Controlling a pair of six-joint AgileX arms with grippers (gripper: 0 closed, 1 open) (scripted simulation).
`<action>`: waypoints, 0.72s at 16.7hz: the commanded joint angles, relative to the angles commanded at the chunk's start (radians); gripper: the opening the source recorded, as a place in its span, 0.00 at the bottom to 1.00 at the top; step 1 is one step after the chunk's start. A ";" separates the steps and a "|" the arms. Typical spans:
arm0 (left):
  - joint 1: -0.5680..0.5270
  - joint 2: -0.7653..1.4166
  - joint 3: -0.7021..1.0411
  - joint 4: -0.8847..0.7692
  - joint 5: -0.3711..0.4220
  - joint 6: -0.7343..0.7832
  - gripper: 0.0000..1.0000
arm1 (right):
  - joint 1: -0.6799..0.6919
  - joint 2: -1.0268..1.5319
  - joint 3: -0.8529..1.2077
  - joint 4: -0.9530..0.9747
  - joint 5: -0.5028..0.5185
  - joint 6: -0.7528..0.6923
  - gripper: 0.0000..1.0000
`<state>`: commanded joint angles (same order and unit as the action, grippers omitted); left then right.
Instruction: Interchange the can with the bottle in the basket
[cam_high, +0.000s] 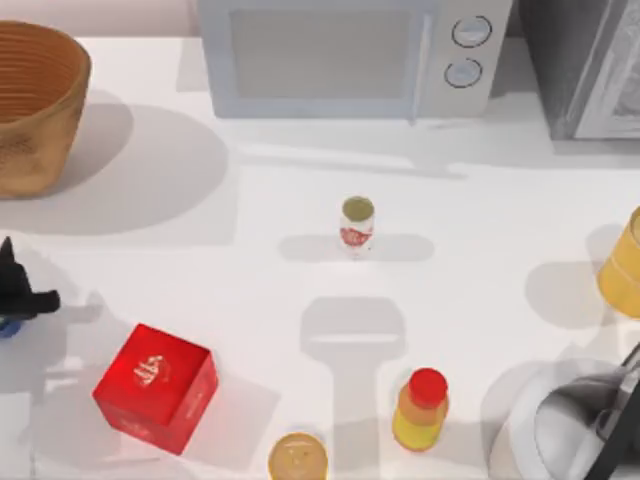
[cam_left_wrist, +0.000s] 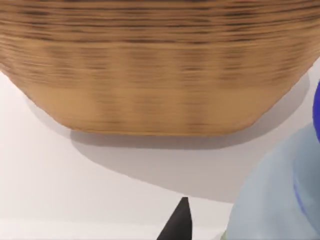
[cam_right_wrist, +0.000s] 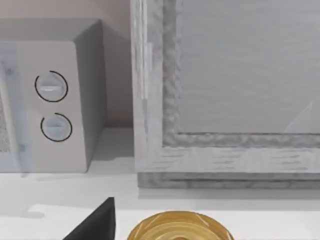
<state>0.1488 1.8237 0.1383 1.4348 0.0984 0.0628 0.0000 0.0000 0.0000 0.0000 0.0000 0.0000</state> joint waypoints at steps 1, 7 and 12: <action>0.032 -0.033 0.016 -0.041 -0.016 0.012 0.00 | 0.000 0.000 0.000 0.000 0.000 0.000 1.00; 0.229 -0.257 0.278 -0.423 -0.098 0.101 0.00 | 0.000 0.000 0.000 0.000 0.000 0.000 1.00; 0.245 -0.306 0.642 -0.847 -0.071 0.127 0.00 | 0.000 0.000 0.000 0.000 0.000 0.000 1.00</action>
<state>0.3935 1.5174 0.7799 0.5878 0.0271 0.1899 0.0000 0.0000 0.0000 0.0000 0.0000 0.0000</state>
